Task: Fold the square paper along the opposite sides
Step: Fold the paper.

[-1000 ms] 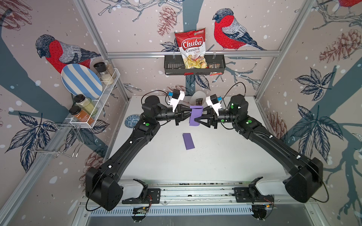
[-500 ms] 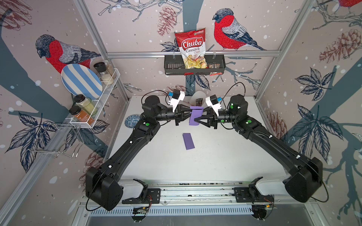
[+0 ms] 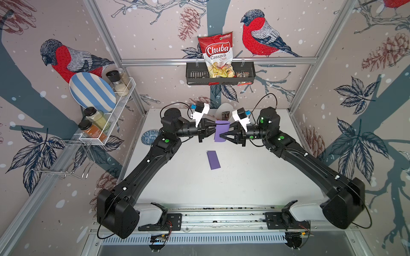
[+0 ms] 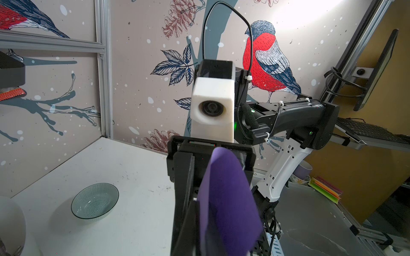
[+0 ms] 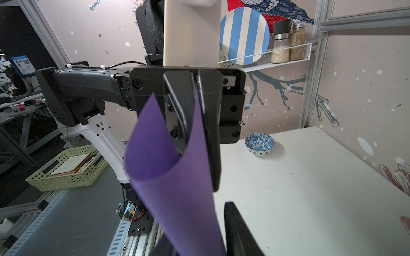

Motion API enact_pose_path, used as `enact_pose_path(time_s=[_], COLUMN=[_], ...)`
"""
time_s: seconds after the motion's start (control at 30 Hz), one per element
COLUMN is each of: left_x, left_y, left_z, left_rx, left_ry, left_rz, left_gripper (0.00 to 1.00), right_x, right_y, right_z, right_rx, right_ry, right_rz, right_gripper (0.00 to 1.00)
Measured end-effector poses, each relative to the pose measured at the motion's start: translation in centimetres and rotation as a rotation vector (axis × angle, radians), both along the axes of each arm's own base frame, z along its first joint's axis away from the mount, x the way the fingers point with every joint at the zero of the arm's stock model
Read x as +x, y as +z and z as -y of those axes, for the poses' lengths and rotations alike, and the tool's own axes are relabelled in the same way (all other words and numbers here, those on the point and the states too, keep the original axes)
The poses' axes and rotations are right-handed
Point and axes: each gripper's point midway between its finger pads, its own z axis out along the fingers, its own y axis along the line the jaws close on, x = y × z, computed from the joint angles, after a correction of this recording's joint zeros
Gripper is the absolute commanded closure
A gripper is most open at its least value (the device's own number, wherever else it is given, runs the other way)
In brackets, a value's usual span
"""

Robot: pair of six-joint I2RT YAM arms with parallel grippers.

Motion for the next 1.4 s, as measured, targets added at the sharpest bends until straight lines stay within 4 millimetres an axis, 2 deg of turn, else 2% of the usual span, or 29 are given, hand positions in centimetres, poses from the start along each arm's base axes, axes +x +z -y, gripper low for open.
enact_pose_path(time_s=[0.23, 0.7, 1.4], left_x=[-0.08, -0.1, -0.15], left_y=[0.07, -0.17, -0.19], left_z=[0.0, 0.09, 0.09], left_rx=[0.0, 0.004, 0.005], left_ry=[-0.004, -0.015, -0.018], left_rz=[0.006, 0.001, 0.0], left_gripper=[1.0, 1.0, 1.0], right_x=[-0.15, -0.93, -0.73], right_y=[0.04, 0.21, 0.18], right_z=[-0.01, 0.25, -0.01], right_rx=[0.001, 0.01, 0.019], right_ry=[0.007, 0.03, 0.033], right_rz=[0.012, 0.018, 0.031], right_gripper=[0.73, 0.74, 0.75])
